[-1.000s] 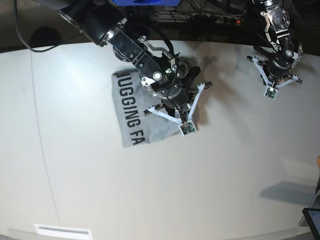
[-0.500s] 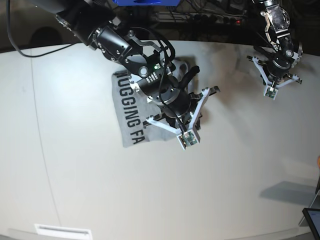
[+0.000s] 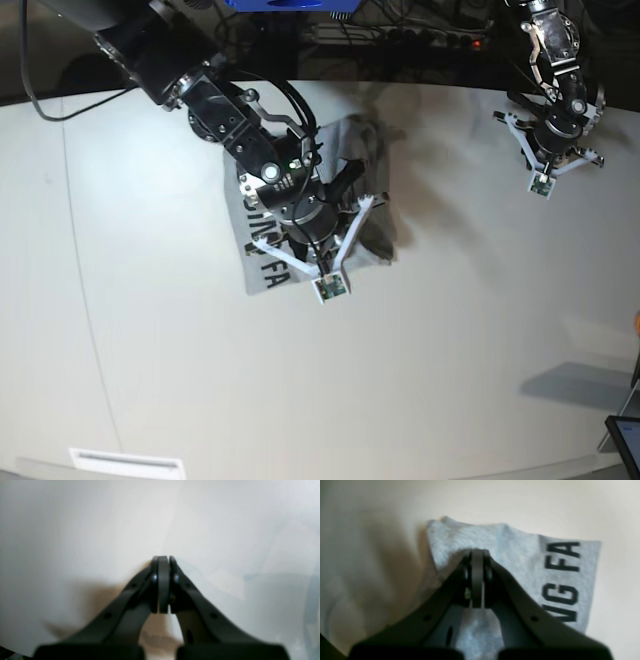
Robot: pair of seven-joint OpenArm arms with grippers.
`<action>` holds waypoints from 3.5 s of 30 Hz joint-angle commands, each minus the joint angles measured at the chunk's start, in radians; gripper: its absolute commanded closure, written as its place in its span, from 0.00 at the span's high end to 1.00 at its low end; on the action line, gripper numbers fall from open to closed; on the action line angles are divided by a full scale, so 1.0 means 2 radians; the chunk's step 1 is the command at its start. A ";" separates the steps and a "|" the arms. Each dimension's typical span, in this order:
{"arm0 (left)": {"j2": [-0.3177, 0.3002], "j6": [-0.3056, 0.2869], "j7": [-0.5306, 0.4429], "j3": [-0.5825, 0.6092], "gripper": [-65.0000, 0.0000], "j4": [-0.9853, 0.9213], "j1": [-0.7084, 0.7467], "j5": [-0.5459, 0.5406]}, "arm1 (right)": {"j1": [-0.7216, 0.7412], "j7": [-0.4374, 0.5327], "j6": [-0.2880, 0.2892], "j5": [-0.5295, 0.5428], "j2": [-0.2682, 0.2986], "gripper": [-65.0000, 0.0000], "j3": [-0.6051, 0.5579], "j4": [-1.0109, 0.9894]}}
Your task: Fold the T-shirt properly
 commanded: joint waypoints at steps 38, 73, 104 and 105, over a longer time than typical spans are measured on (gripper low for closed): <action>-0.004 -0.006 0.007 0.000 0.00 0.003 0.000 0.000 | -0.018 0.039 0.003 -0.002 -0.006 0.00 0.001 -0.020; -0.007 -0.006 0.007 0.000 0.00 0.003 -0.002 -0.048 | 0.032 0.057 0.014 -0.001 -0.061 0.00 -0.114 -0.066; -0.008 -0.006 0.007 0.000 0.00 -0.002 -0.007 -0.051 | -0.007 0.058 0.013 -0.002 -0.029 0.00 -0.035 -0.069; -0.008 -0.006 0.007 0.000 0.00 -0.001 -0.007 -0.051 | -0.007 0.057 0.013 -0.002 -0.036 0.00 -0.035 -0.069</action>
